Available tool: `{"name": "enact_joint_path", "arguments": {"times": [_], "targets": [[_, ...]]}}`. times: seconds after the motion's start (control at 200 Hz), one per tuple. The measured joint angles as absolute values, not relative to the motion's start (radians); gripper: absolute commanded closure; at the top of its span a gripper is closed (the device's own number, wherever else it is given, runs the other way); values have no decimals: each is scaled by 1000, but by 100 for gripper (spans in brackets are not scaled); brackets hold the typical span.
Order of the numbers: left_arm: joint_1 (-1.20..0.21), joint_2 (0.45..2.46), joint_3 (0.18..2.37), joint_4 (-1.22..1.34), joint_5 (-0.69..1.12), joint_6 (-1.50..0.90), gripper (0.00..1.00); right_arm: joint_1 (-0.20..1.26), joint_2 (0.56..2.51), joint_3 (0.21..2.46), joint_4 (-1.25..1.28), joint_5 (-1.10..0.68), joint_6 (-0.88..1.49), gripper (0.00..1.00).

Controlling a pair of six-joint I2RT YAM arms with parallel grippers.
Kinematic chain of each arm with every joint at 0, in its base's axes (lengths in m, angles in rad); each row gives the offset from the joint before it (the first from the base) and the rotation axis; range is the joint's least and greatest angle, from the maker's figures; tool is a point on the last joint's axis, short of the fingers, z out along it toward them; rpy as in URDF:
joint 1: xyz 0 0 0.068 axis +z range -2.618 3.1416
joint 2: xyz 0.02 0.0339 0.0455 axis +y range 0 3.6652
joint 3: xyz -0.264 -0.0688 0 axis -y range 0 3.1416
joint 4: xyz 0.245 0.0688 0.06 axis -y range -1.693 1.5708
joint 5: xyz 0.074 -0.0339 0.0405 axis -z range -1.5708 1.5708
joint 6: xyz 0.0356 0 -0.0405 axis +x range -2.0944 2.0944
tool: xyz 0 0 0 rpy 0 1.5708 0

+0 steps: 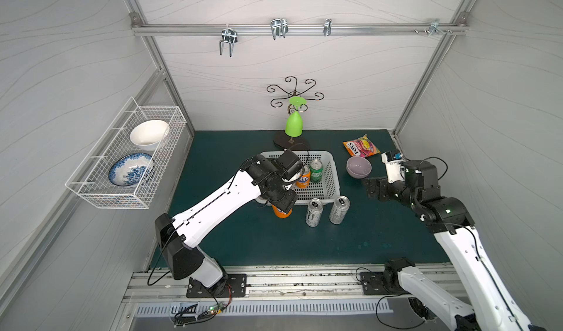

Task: Take out the drinks from the basket
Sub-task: Place the drink at the center of the board.

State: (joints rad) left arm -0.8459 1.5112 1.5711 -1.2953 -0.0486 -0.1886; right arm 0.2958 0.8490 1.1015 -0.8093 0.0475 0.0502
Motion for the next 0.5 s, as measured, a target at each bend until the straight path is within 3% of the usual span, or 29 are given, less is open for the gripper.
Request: {"name": "enact_joint_path", "arguments": {"times": [0.5], "targets": [[-915, 1477, 1345, -1106, -60, -313, 47, 296, 855, 1102, -809, 52, 51, 1]]}}
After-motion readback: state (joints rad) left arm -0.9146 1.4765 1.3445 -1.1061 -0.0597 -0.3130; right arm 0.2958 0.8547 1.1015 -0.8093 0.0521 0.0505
